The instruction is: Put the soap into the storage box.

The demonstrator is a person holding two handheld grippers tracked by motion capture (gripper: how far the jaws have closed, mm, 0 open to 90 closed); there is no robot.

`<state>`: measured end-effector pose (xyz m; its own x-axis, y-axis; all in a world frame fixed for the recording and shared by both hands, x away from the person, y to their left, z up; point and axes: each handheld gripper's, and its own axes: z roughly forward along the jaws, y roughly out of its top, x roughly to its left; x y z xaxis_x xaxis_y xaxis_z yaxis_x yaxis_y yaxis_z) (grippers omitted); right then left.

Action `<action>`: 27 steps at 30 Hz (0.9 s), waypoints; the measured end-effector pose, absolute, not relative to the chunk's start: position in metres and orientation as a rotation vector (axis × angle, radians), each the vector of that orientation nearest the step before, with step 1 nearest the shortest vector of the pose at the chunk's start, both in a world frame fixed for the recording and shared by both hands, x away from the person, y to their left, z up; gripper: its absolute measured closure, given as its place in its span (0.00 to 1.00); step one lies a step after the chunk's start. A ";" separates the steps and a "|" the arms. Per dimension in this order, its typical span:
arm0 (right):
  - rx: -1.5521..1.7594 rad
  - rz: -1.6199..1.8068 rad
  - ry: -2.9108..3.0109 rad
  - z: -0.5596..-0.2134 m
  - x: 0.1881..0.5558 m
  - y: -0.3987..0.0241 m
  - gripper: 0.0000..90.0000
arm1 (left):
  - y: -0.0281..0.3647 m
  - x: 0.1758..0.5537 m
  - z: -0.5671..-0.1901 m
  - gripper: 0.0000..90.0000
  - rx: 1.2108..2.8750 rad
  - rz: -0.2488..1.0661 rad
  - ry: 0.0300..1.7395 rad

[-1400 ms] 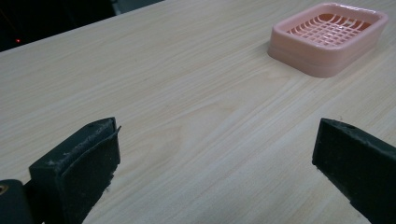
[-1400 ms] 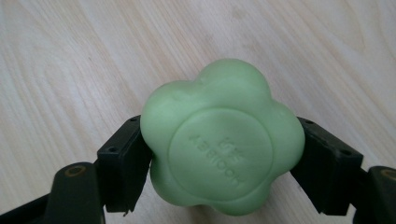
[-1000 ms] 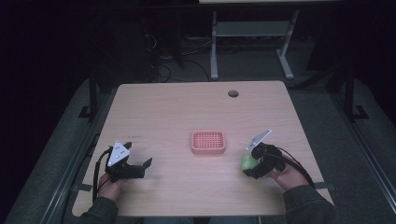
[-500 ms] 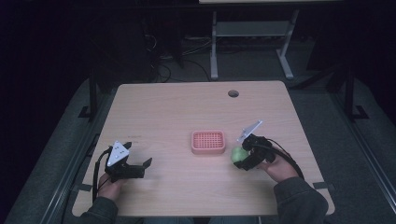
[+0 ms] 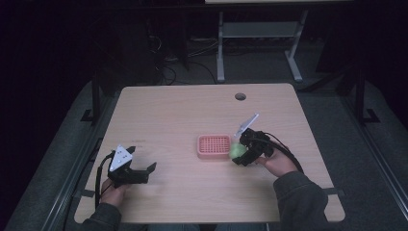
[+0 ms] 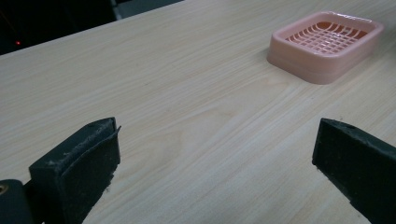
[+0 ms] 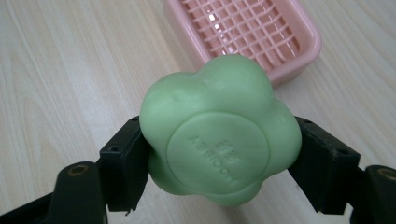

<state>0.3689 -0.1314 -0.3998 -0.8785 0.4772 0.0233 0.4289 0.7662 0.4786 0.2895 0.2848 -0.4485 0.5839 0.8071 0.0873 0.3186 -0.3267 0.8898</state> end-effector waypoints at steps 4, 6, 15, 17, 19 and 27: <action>0.717 0.745 2.860 -0.395 0.375 -0.124 0.29 | 0.285 0.289 -0.448 0.00 1.898 0.672 0.906; 0.714 0.747 2.859 -0.394 0.377 -0.123 0.29 | 0.285 0.289 -0.448 0.00 1.898 0.670 0.905; 0.696 0.731 2.875 -0.390 0.390 -0.107 0.29 | 0.285 0.289 -0.448 0.00 1.897 0.670 0.904; 0.689 0.733 2.873 -0.390 0.395 -0.103 0.29 | 0.285 0.289 -0.448 0.00 1.897 0.669 0.904; 0.692 0.745 2.878 -0.391 0.396 -0.102 0.29 | 0.285 0.289 -0.448 0.00 1.897 0.668 0.905; 0.676 0.720 2.897 -0.392 0.406 -0.090 0.29 | 0.285 0.289 -0.447 0.00 1.896 0.668 0.903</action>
<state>0.4064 -0.0898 -0.3925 -0.8993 0.4365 0.0275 0.3986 0.7920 0.4624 0.2892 0.2854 -0.4475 0.5865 0.8054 0.0852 0.3166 -0.3248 0.8913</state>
